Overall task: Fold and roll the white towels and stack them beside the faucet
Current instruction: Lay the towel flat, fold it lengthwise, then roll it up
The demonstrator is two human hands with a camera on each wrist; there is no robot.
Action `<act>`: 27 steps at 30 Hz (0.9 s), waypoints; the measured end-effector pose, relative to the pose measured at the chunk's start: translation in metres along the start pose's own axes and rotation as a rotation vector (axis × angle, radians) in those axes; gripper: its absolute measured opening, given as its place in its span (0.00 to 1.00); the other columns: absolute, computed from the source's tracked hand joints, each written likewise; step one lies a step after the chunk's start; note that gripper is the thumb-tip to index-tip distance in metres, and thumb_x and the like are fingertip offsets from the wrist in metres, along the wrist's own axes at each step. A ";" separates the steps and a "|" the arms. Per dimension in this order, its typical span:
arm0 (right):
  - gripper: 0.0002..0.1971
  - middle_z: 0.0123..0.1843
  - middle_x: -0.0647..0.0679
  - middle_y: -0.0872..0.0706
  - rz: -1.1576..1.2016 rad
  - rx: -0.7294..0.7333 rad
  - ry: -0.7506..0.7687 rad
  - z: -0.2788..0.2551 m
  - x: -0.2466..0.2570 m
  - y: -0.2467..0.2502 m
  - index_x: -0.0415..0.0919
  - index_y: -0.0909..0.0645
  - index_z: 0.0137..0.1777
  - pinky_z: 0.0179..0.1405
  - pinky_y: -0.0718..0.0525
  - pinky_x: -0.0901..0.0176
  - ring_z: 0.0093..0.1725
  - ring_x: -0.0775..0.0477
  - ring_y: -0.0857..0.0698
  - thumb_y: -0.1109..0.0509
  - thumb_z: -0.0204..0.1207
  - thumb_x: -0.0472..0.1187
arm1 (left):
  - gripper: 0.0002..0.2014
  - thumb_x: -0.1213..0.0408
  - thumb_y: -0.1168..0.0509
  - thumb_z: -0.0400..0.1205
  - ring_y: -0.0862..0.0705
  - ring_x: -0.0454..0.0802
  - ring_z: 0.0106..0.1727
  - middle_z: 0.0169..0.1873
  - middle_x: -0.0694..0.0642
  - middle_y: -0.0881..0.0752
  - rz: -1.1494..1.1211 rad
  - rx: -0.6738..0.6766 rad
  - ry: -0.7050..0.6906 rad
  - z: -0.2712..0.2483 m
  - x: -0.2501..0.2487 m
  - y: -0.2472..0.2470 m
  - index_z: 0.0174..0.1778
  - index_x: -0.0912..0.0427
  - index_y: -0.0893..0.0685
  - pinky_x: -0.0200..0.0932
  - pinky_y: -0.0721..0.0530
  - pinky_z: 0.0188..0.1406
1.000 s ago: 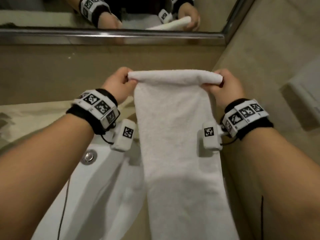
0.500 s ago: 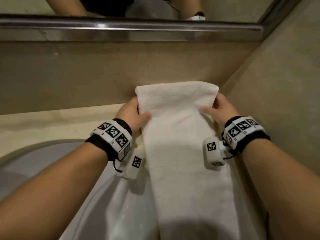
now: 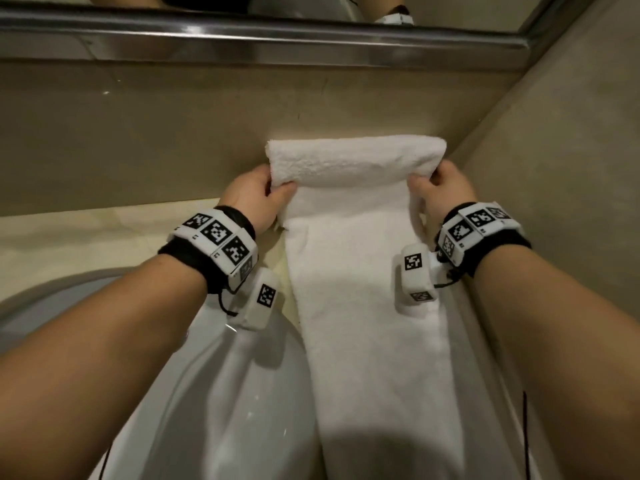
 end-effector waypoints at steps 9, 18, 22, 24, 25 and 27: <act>0.18 0.57 0.46 0.17 -0.113 0.016 -0.029 -0.031 -0.012 0.024 0.41 0.25 0.64 0.52 0.22 0.62 0.51 0.48 0.20 0.37 0.78 0.49 | 0.22 0.51 0.38 0.80 0.19 0.52 0.53 0.57 0.56 0.18 -0.030 -0.024 0.147 -0.022 0.022 -0.004 0.66 0.58 0.28 0.46 0.22 0.56; 0.07 0.48 0.56 0.18 -0.159 0.213 0.292 -0.187 -0.017 0.067 0.46 0.18 0.52 0.50 0.27 0.64 0.47 0.56 0.21 0.35 0.78 0.42 | 0.09 0.58 0.35 0.79 0.19 0.45 0.47 0.51 0.51 0.15 0.300 0.451 -0.332 -0.211 -0.022 -0.045 0.53 0.53 0.17 0.42 0.20 0.51; 0.06 0.48 0.53 0.16 -0.192 0.326 0.341 -0.262 -0.053 0.070 0.44 0.18 0.50 0.50 0.25 0.62 0.47 0.54 0.20 0.36 0.78 0.41 | 0.13 0.59 0.32 0.75 0.20 0.47 0.55 0.55 0.51 0.16 0.373 0.673 -0.490 -0.307 -0.016 -0.081 0.56 0.50 0.16 0.42 0.23 0.60; 0.06 0.47 0.51 0.15 -0.203 0.379 0.317 -0.300 -0.077 0.070 0.42 0.17 0.50 0.51 0.23 0.59 0.47 0.52 0.19 0.35 0.78 0.40 | 0.17 0.58 0.31 0.73 0.23 0.49 0.62 0.59 0.50 0.19 0.464 0.709 -0.564 -0.346 -0.008 -0.101 0.59 0.49 0.17 0.41 0.27 0.64; 0.06 0.47 0.50 0.15 -0.206 0.395 0.302 -0.318 -0.090 0.071 0.42 0.17 0.49 0.50 0.22 0.58 0.46 0.51 0.18 0.35 0.77 0.40 | 0.20 0.58 0.30 0.72 0.26 0.51 0.64 0.62 0.51 0.21 0.535 0.705 -0.610 -0.363 -0.004 -0.110 0.61 0.48 0.18 0.41 0.29 0.65; 0.04 0.45 0.49 0.14 -0.225 0.429 0.279 -0.347 -0.112 0.071 0.43 0.17 0.47 0.47 0.24 0.60 0.45 0.51 0.18 0.33 0.75 0.39 | 0.23 0.58 0.30 0.71 0.28 0.56 0.67 0.66 0.54 0.24 0.680 0.637 -0.699 -0.379 0.001 -0.121 0.64 0.49 0.20 0.45 0.29 0.64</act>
Point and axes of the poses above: each hand's wrist, its own z-axis towards the middle knuckle, its own y-axis out of the back of the hand, x = y × z, the point moved 3 cm from there along z, towards the middle knuckle
